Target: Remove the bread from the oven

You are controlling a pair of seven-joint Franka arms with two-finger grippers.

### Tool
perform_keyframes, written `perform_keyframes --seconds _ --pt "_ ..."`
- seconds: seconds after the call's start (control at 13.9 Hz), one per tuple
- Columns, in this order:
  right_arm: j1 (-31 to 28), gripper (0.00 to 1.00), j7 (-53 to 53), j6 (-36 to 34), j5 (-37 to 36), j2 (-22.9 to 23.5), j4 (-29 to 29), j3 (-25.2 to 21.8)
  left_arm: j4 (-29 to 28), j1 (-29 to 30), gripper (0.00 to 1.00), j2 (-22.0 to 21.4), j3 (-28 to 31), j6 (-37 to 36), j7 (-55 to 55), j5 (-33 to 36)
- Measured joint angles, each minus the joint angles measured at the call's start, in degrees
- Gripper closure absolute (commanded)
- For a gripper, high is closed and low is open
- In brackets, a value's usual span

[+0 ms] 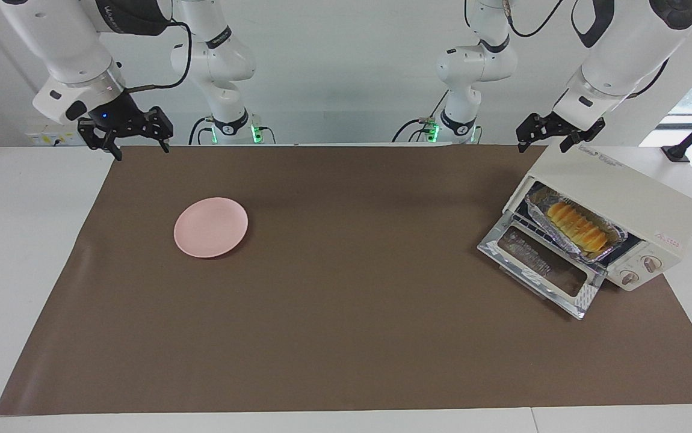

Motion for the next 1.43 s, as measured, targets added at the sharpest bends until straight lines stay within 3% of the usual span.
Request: perform_keyframes --seconds 0.43,0.72,1.0,1.22,1.43 --pt "0.0 0.00 0.0 0.0 0.0 0.0 0.0 0.0 -0.1 -0.3 0.00 0.0 -0.4 0.5 -0.7 0.0" --pt "0.0 0.00 0.0 0.0 0.0 0.0 0.0 0.0 -1.5 -1.4 0.00 1.0 -0.8 7.0 -14.9 0.0" --pt "0.0 0.00 0.0 0.0 0.0 0.0 0.0 0.0 -2.4 -2.2 0.00 9.5 -0.7 13.7 -28.3 5.1" --pt "0.0 0.00 0.0 0.0 0.0 0.0 0.0 0.0 -2.4 -0.7 0.00 16.0 0.2 19.9 -29.7 10.6" --pt "0.0 0.00 0.0 0.0 0.0 0.0 0.0 0.0 -2.7 1.5 0.00 18.8 0.4 22.9 -29.7 14.7"
